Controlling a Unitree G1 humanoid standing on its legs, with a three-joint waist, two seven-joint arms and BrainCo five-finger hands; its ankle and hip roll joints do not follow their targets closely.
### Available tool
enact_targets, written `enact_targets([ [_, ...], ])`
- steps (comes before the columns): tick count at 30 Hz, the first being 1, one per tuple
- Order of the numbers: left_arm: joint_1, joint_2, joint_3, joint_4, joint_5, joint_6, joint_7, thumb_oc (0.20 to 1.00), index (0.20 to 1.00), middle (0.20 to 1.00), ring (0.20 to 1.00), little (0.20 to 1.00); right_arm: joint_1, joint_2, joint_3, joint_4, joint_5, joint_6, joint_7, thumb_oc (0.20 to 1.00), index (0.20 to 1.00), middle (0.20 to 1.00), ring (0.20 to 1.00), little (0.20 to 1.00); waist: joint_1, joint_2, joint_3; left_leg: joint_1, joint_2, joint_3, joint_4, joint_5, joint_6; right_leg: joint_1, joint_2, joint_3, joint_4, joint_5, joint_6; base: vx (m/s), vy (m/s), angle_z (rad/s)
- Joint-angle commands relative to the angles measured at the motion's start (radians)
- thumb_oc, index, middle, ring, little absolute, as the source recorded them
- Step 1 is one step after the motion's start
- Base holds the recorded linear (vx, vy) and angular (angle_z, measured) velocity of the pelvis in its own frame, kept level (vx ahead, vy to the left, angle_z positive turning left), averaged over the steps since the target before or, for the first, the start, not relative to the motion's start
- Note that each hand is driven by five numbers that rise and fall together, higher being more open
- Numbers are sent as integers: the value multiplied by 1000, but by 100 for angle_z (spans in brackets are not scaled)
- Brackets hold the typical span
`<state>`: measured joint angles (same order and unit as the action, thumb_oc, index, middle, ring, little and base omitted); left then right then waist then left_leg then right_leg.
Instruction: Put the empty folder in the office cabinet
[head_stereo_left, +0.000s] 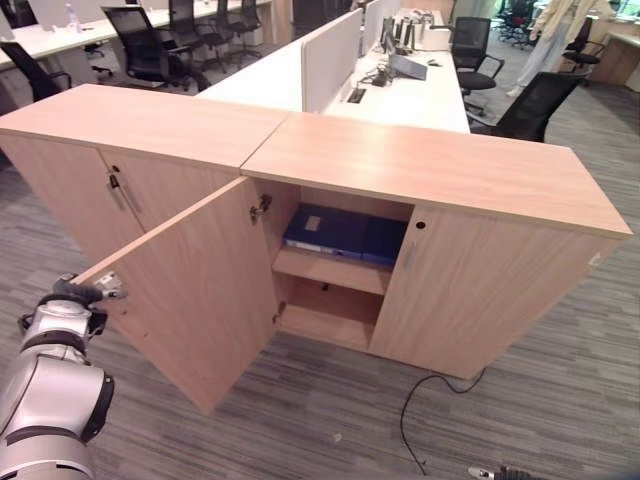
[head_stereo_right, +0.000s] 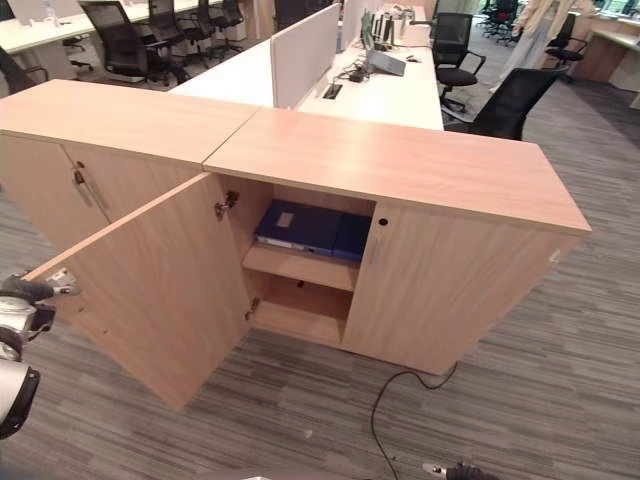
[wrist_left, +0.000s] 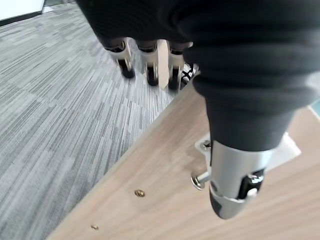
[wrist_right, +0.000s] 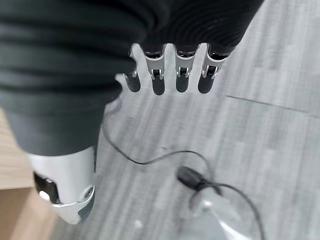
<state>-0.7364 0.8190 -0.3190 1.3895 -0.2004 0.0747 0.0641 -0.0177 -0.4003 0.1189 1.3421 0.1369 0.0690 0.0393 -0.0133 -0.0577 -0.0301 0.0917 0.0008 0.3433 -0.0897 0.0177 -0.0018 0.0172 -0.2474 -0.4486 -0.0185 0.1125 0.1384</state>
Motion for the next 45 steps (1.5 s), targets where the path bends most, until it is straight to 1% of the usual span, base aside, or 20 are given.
enact_targets([
  [1, -213, -136, -13, -60, -48, -118, -41, 1000, 1000, 1000, 1000, 1000, -68, -2, 39, 77, 11, -9, -9, 1000, 1000, 1000, 1000, 1000, -55, 33, -15, 38, -18, -11, 2, -168, 17, 9, 6, -10, -44, 8, 105, 2, 13, 11],
  [11, -271, -221, -40, -83, -82, -125, -55, 1000, 1000, 1000, 1000, 1000, -72, -1, 49, 90, 10, -7, -8, 1000, 1000, 1000, 1000, 1000, -66, 40, -12, 44, -21, -12, 2, -169, 19, 15, 8, -9, -48, 12, 104, 0, 1, 1],
  [14, -274, -252, -49, -126, -88, -133, -47, 1000, 1000, 1000, 1000, 1000, -73, 2, 49, 89, 13, -11, -13, 1000, 1000, 1000, 1000, 1000, -67, 40, -11, 43, -22, -14, 2, -169, 19, 16, 8, -12, -49, 12, 104, -3, -2, 1],
  [15, -271, -272, -54, -160, -95, -137, -37, 1000, 1000, 1000, 1000, 1000, -71, 4, 50, 90, 15, -12, -16, 1000, 1000, 1000, 1000, 1000, -66, 39, -10, 42, -22, -16, 2, -168, 19, 17, 7, -15, -50, 12, 104, -14, -15, 6],
  [17, -238, -355, -94, -297, -97, -156, -27, 1000, 1000, 1000, 1000, 1000, -72, 13, 51, 89, 19, -12, -25, 1000, 1000, 1000, 1000, 1000, -61, 35, -5, 36, -23, -26, 2, -166, 22, 19, 3, -28, -47, 11, 104, -27, -24, 16],
  [18, -200, -393, -112, -395, -110, -169, -26, 1000, 1000, 1000, 1000, 1000, -69, 20, 48, 85, 23, -14, -31, 1000, 1000, 1000, 1000, 1000, -56, 34, -2, 34, -24, -33, 2, -165, 23, 21, 1, -35, -45, 10, 104, -33, -21, 28],
  [19, -133, -458, -145, -522, -136, -180, -38, 1000, 1000, 1000, 1000, 1000, -66, 32, 43, 81, 29, -17, -38, 1000, 1000, 1000, 1000, 1000, -49, 30, 3, 29, -25, -43, 2, -163, 26, 23, -5, -44, -41, 10, 104, -23, -13, 33],
  [20, -129, -458, -146, -526, -136, -178, -36, 1000, 1000, 1000, 1000, 1000, -63, 32, 43, 81, 29, -17, -38, 1000, 1000, 1000, 1000, 1000, -49, 30, 1, 29, -26, -44, 2, -163, 26, 23, -5, -44, -41, 10, 104, -31, -23, 34],
  [21, -34, -539, -194, -674, -190, -193, -67, 1000, 1000, 1000, 1000, 1000, -59, 53, 39, 74, 38, -18, -43, 1000, 1000, 1000, 1000, 1000, -39, 24, 10, 26, -29, -55, 2, -161, 30, 26, -13, -56, -33, 9, 104, -16, -17, 32],
  [22, -30, -539, -195, -678, -191, -191, -66, 1000, 1000, 1000, 1000, 1000, -56, 54, 38, 73, 38, -18, -43, 1000, 1000, 1000, 1000, 1000, -38, 24, 8, 26, -29, -55, 2, -161, 30, 26, -13, -56, -33, 9, 104, -21, -18, 40],
  [23, 0, -561, -214, -726, -201, -192, -81, 1000, 1000, 1000, 1000, 1000, -57, 60, 37, 71, 42, -18, -45, 1000, 1000, 1000, 1000, 1000, -36, 23, 11, 25, -30, -59, 2, -160, 31, 27, -16, -59, -31, 9, 104, -11, -2, 40],
  [27, 118, -646, -346, -935, -229, -187, -173, 1000, 1000, 1000, 1000, 1000, -71, 99, 46, 51, 51, -28, -58, 1000, 1000, 1000, 1000, 1000, -25, 20, 27, 20, -37, -76, 2, -163, 39, 23, -26, -64, -19, 5, 105, -19, -9, 16],
  [32, 170, -679, -485, -1131, -335, -157, -255, 1000, 1000, 1000, 1000, 1000, -85, 132, 76, 32, 63, -34, -70, 1000, 1000, 1000, 1000, 1000, -18, 15, 44, 18, -41, -91, 2, -162, 44, 16, -31, -61, -6, 0, 103, -23, -17, -7],
  [34, 172, -674, -500, -1158, -355, -148, -262, 1000, 1000, 1000, 1000, 1000, -83, 135, 78, 31, 63, -35, -71, 1000, 1000, 1000, 1000, 1000, -18, 14, 46, 18, -42, -92, 2, -162, 45, 15, -32, -60, -5, 0, 103, -16, -20, -26],
  [35, 181, -669, -528, -1215, -416, -128, -281, 1000, 1000, 1000, 1000, 1000, -78, 141, 89, 32, 59, -33, -71, 1000, 1000, 1000, 1000, 1000, -19, 12, 50, 16, -43, -97, 2, -161, 46, 13, -32, -59, 0, -1, 101, -17, -27, -31],
  [36, 178, -659, -541, -1241, -424, -125, -293, 1000, 1000, 1000, 1000, 1000, -76, 141, 93, 32, 56, -32, -72, 1000, 1000, 1000, 1000, 1000, -18, 12, 50, 15, -43, -99, 2, -161, 46, 13, -32, -59, 2, -1, 101, -21, -34, -34],
  [39, 182, -626, -555, -1306, -445, -113, -307, 1000, 1000, 1000, 1000, 1000, -69, 145, 97, 32, 48, -31, -70, 1000, 1000, 1000, 1000, 1000, -19, 11, 50, 14, -43, -101, 2, -162, 46, 14, -33, -58, 5, -4, 100, -6, -20, -18],
  [40, 199, -598, -557, -1346, -462, -109, -314, 1000, 1000, 1000, 1000, 1000, -59, 146, 100, 27, 38, -31, -69, 1000, 1000, 1000, 1000, 1000, -18, 9, 50, 15, -43, -104, 2, -162, 46, 14, -34, -59, 9, -5, 99, -2, -21, -5],
  [43, 215, -573, -558, -1372, -467, -102, -323, 1000, 1000, 1000, 1000, 1000, -51, 148, 104, 19, 31, -33, -68, 1000, 1000, 1000, 1000, 1000, -16, 10, 53, 15, -43, -110, 2, -160, 46, 15, -36, -61, 13, -8, 99, -2, -8, 2],
  [45, 268, -534, -535, -1389, -483, -100, -329, 1000, 1000, 1000, 1000, 1000, -37, 155, 105, 1, 26, -36, -63, 1000, 1000, 1000, 1000, 1000, -10, 9, 54, 14, -43, -111, 2, -158, 44, 15, -40, -64, 18, -10, 97, 1, -25, 8],
])
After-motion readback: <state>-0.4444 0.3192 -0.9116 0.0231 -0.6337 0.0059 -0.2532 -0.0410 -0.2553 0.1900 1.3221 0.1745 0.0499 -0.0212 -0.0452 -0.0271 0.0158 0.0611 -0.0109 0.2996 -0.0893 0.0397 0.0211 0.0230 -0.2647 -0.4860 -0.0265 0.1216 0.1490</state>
